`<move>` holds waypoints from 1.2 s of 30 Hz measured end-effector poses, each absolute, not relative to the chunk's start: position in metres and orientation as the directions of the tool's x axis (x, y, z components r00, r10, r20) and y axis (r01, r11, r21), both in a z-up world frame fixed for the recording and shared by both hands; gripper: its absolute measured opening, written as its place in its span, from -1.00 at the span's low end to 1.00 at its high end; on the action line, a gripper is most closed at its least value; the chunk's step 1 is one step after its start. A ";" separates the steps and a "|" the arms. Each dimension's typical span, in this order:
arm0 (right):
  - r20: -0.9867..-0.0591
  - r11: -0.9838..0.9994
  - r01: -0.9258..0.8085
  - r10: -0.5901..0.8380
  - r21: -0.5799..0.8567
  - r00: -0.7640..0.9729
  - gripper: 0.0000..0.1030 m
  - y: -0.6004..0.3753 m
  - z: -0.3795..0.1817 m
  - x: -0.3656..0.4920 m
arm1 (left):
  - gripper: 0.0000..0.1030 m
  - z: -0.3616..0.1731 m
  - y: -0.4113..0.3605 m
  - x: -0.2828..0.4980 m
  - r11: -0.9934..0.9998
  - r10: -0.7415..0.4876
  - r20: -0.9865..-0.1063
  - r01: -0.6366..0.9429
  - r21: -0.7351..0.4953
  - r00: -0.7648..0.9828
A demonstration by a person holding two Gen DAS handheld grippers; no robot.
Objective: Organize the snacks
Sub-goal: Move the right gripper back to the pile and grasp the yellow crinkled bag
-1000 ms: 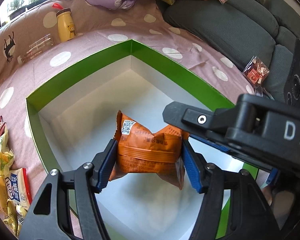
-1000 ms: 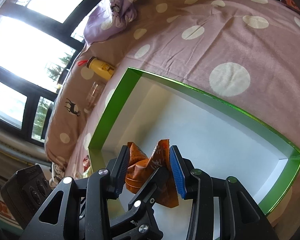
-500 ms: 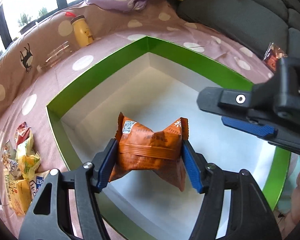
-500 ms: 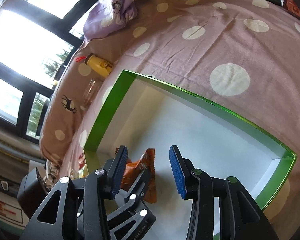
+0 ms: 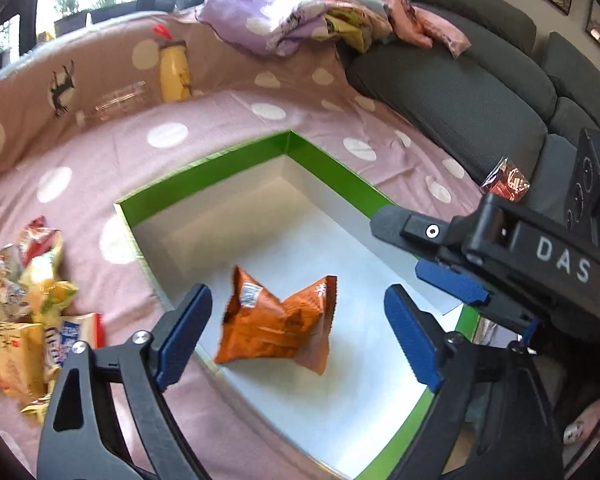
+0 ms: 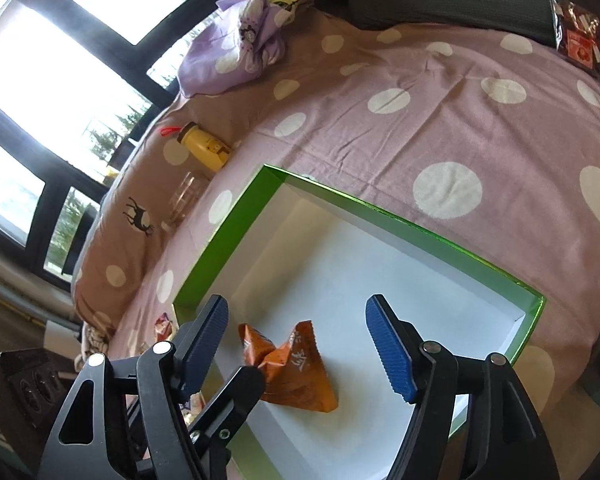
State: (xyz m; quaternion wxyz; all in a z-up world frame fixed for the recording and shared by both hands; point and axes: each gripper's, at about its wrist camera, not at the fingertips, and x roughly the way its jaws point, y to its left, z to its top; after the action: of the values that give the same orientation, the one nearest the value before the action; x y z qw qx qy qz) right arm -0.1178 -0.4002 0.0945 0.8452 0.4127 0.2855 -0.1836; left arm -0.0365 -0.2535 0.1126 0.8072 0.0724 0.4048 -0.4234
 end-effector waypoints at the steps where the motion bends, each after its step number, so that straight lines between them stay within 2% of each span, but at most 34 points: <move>1: -0.624 0.601 0.537 -0.079 0.593 0.778 0.46 -0.396 0.098 -0.118 | 0.85 0.117 -0.246 -0.037 0.639 -0.626 -0.708 0.735 -0.224 0.328; 3: -0.601 0.625 0.509 -0.079 0.591 0.795 0.59 -0.386 0.106 -0.115 | 0.86 0.124 -0.227 -0.037 0.668 -0.618 -0.697 0.711 -0.220 0.365; 9: -0.554 0.716 0.387 0.000 0.581 0.832 0.77 -0.341 0.120 -0.091 | 0.96 0.131 -0.152 -0.027 0.793 -0.548 -0.677 0.562 -0.234 0.491; 17: -0.578 0.831 0.261 0.086 0.490 0.811 0.78 -0.257 0.122 -0.051 | 0.99 0.111 -0.048 -0.012 0.915 -0.402 -0.667 0.291 -0.278 0.627; 20: -0.595 0.862 0.183 0.158 0.472 0.788 0.78 -0.228 0.115 -0.037 | 0.99 0.100 -0.021 0.000 0.947 -0.313 -0.697 0.156 -0.280 0.645; 23: -0.633 0.883 0.169 0.169 0.438 0.756 0.78 -0.212 0.106 -0.027 | 0.99 0.088 0.004 0.010 0.946 -0.282 -0.709 0.065 -0.318 0.646; 29: -0.705 0.880 0.205 0.184 0.429 0.685 0.78 -0.209 0.087 -0.015 | 0.99 0.069 0.017 0.020 0.948 -0.268 -0.760 0.021 -0.317 0.592; 36: -0.720 0.825 0.218 0.288 0.521 0.631 0.78 -0.216 0.066 -0.008 | 0.98 0.061 -0.001 0.018 0.943 -0.322 -0.781 0.108 -0.315 0.535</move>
State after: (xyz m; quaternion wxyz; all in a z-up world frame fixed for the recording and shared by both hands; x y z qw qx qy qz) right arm -0.0084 -0.2164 0.0655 0.8536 0.2947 0.4290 0.0205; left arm 0.0177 -0.0009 0.0613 0.8683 -0.1152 0.4663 -0.1238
